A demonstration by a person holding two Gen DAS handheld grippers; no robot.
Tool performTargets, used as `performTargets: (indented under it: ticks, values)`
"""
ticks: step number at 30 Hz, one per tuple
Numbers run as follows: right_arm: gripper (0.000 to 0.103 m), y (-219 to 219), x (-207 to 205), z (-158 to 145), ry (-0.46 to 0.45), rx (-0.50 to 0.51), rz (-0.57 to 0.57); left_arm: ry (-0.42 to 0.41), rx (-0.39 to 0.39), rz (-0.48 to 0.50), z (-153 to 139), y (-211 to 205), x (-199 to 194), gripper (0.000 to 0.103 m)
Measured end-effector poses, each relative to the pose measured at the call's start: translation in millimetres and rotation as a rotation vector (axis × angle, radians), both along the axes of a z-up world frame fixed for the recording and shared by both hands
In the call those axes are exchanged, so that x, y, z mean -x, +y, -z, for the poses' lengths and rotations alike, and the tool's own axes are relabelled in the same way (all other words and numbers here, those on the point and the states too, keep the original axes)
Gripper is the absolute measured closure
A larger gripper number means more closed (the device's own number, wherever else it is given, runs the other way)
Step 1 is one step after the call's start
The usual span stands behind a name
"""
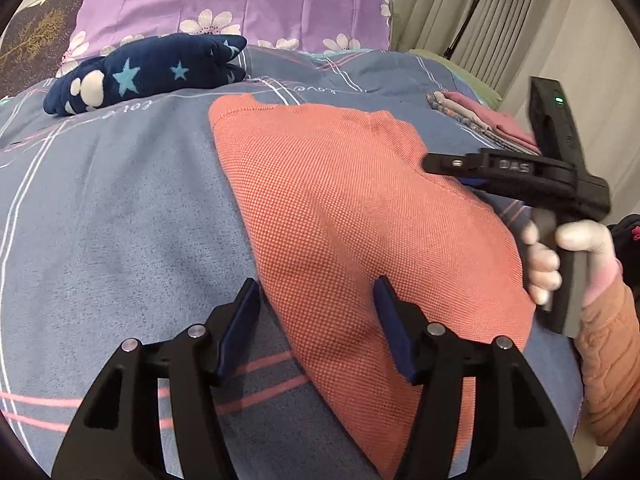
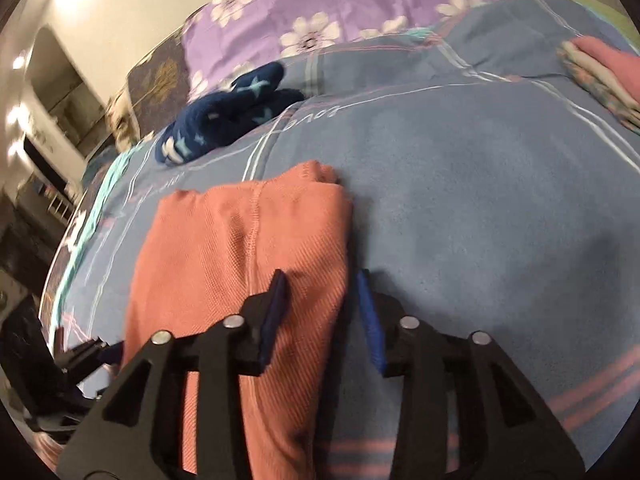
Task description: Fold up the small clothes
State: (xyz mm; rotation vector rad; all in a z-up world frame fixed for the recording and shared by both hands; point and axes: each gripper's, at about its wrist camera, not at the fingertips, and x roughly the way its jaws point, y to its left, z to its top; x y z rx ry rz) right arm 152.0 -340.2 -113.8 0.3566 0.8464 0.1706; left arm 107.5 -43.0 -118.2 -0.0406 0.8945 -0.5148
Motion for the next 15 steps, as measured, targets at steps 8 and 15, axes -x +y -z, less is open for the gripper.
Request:
performTargets:
  ticks: [8,15]
  values:
    - [0.055,-13,66,-16,0.025,-0.034,-0.015,-0.009,0.102,0.065,-20,11,15,0.043]
    - [0.048,-12,80,5,0.134,-0.127,-0.110,0.048,0.049,0.039,-6,20,2,0.042]
